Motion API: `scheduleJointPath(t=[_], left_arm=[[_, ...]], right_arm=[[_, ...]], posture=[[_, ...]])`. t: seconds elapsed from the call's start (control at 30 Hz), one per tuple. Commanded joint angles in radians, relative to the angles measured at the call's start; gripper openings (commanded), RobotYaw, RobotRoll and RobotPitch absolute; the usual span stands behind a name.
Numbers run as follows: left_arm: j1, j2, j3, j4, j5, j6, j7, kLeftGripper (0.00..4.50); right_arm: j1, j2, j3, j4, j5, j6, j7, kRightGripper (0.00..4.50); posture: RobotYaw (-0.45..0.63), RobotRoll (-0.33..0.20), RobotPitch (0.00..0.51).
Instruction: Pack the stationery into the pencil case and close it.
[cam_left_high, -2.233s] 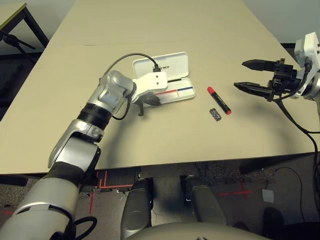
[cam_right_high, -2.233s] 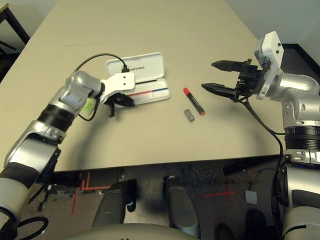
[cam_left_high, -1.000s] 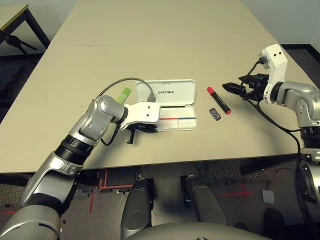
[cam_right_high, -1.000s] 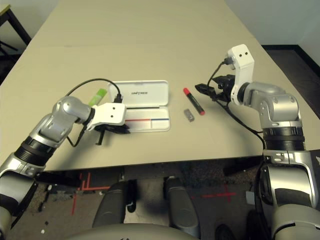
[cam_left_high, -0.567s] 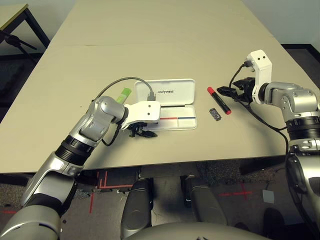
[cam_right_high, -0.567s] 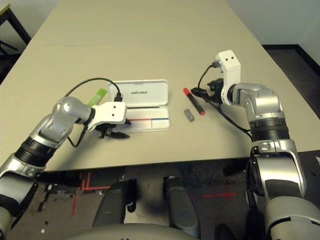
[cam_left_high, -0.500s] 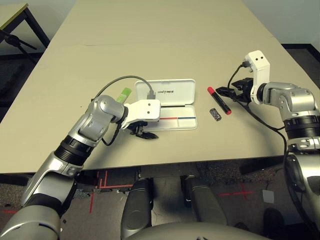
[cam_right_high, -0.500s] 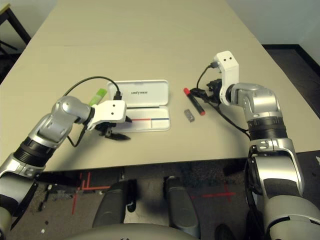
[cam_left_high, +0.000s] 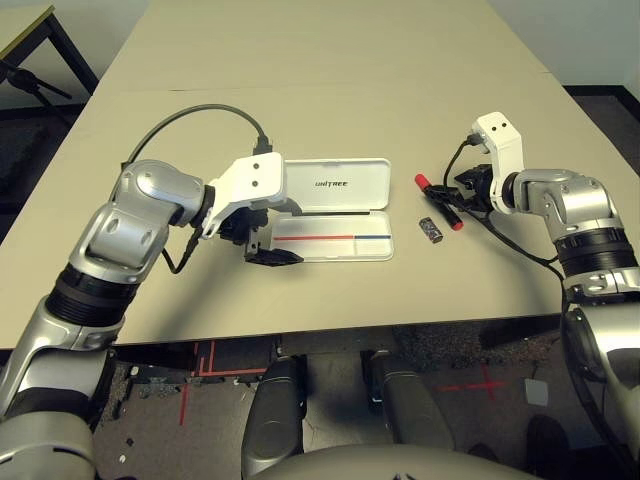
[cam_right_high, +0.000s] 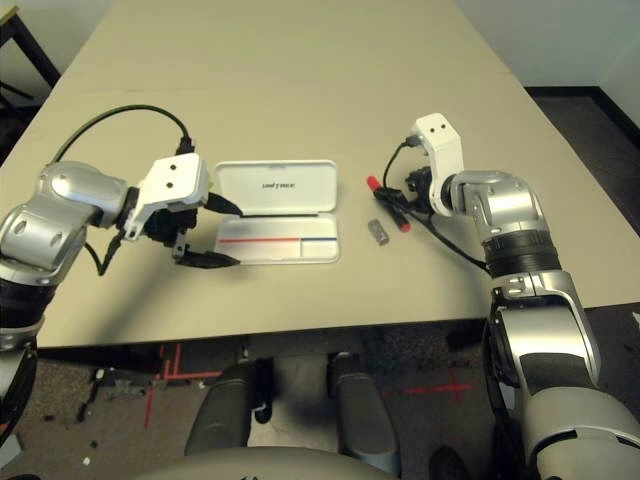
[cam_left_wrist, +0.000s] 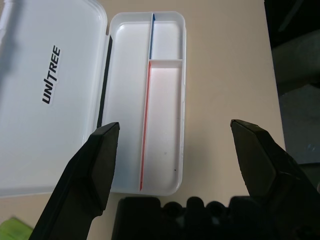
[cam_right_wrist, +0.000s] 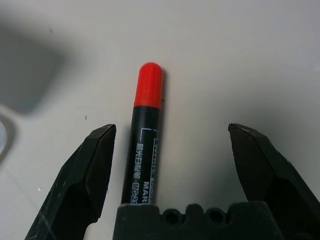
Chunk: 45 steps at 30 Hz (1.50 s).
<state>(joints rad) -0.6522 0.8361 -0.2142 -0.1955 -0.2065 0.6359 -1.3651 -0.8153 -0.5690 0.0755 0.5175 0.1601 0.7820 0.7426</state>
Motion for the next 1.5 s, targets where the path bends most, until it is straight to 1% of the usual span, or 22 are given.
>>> scheduleJointPath(t=[0.03,0.2,0.4,0.6,0.63,0.67,0.7,0.97,1.07,1.2,1.33,1.4,1.47,1.5], left_arm=[[0.006,0.027,0.023,-0.029,-0.049,0.002,-0.019,4.47],[0.027,0.059,0.048,-0.034,-0.084,-0.006,-0.014,4.47],[0.067,0.091,0.074,-0.059,-0.12,-0.01,-0.019,4.47],[0.062,0.108,0.085,-0.047,-0.144,-0.011,-0.015,4.47],[0.06,0.108,0.086,-0.043,-0.144,-0.013,-0.015,4.5],[0.061,0.11,0.085,-0.042,-0.145,-0.014,-0.015,4.5],[0.061,0.11,0.085,-0.043,-0.146,-0.012,-0.016,4.5],[0.064,0.113,0.086,-0.047,-0.156,-0.013,-0.017,4.5],[0.066,0.116,0.087,-0.047,-0.162,-0.013,-0.017,4.5],[0.072,0.119,0.096,-0.038,-0.17,-0.028,-0.016,4.5],[0.1,0.112,0.116,-0.021,-0.172,-0.096,-0.014,4.5],[0.11,0.109,0.122,-0.009,-0.173,-0.115,-0.008,4.5],[0.118,0.099,0.133,0.002,-0.18,-0.126,0.003,4.5],[0.123,0.092,0.14,0.007,-0.181,-0.132,0.011,4.5]], right_arm=[[0.0,-0.001,0.027,0.02,-0.02,-0.01,0.024,4.5],[0.007,0.002,0.043,0.022,-0.029,-0.004,0.034,4.5],[0.018,0.009,0.061,0.044,-0.065,-0.016,0.017,4.5],[0.015,0.022,0.062,0.063,-0.078,0.004,0.014,4.5],[0.013,0.024,0.061,0.068,-0.081,0.011,0.013,4.11],[0.012,0.023,0.067,0.066,-0.084,0.022,0.018,3.87],[0.013,0.022,0.07,0.063,-0.085,0.031,0.022,3.53],[0.003,-0.002,0.085,0.018,-0.102,0.026,0.057,0.57],[0.001,-0.031,0.09,-0.007,-0.097,0.03,0.096,0.52],[-0.009,-0.106,0.085,-0.071,-0.073,0.0,0.216,0.52],[-0.019,-0.216,0.095,-0.133,-0.048,-0.128,0.414,0.52],[-0.033,-0.255,0.108,-0.146,-0.045,-0.176,0.497,0.52],[-0.042,-0.294,0.129,-0.17,-0.048,-0.243,0.59,0.52],[-0.044,-0.32,0.146,-0.195,-0.041,-0.264,0.661,0.52]], posture=[[0.07,0.0,0.161],[0.08,0.0,0.159],[0.09,0.0,0.159],[0.1,0.0,0.161],[0.1,0.0,0.161],[0.1,0.0,0.163],[0.1,0.0,0.164],[0.1,0.0,0.169],[0.1,0.0,0.169],[0.1,0.0,0.167],[0.09,0.0,0.166],[0.09,0.0,0.165],[0.09,0.0,0.164],[0.09,0.0,0.163]])
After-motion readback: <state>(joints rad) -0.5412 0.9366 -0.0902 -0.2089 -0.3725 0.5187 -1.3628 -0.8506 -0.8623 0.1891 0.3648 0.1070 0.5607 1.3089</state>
